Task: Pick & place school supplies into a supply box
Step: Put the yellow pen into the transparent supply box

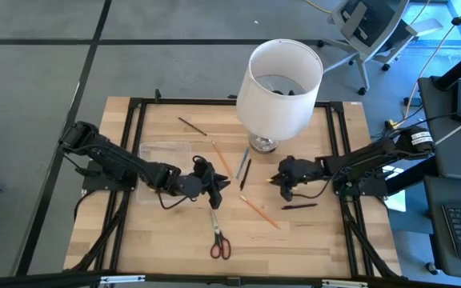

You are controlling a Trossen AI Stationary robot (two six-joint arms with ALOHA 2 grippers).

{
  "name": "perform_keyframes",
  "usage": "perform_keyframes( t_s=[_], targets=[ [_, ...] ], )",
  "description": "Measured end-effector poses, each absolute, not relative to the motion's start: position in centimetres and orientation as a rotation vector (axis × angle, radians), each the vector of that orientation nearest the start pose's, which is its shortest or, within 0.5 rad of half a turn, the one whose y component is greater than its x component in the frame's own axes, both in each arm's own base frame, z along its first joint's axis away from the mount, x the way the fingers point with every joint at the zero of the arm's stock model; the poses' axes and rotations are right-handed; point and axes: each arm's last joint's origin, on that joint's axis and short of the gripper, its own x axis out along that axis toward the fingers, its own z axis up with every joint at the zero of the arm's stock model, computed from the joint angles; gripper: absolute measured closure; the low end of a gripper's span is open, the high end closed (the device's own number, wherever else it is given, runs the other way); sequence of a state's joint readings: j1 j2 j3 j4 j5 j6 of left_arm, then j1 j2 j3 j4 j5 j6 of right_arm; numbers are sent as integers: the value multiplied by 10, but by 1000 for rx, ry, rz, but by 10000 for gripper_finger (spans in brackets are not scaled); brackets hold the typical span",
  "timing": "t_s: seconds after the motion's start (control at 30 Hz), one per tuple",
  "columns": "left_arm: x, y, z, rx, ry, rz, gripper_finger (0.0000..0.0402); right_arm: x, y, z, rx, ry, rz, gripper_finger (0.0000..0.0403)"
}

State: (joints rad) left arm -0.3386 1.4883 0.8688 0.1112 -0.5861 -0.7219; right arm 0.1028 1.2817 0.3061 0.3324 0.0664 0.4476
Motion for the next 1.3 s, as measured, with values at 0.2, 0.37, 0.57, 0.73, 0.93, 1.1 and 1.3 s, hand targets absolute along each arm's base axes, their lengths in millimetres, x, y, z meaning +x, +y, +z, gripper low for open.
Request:
perform_keyframes(
  t_s=[0.2,0.37,0.57,0.73,0.93,1.1,1.3],
  targets=[
    [298,-102,232,-394,321,339,313,223,22,178,479,161,32,338],
    [301,-109,238,-360,250,286,313,232,23,224,482,-158,108,338],
    [327,-113,231,-228,65,226,313,260,36,277,313,-256,162,334],
    [341,-110,224,-198,-73,222,313,272,53,318,156,-336,240,332],
    [344,-109,227,-170,-176,219,313,282,71,335,79,-353,273,332],
    [345,-108,233,-108,-234,154,313,302,76,327,56,-321,268,332],
    [350,-110,246,-35,-270,140,313,318,80,322,52,-310,266,331]
  ],
)
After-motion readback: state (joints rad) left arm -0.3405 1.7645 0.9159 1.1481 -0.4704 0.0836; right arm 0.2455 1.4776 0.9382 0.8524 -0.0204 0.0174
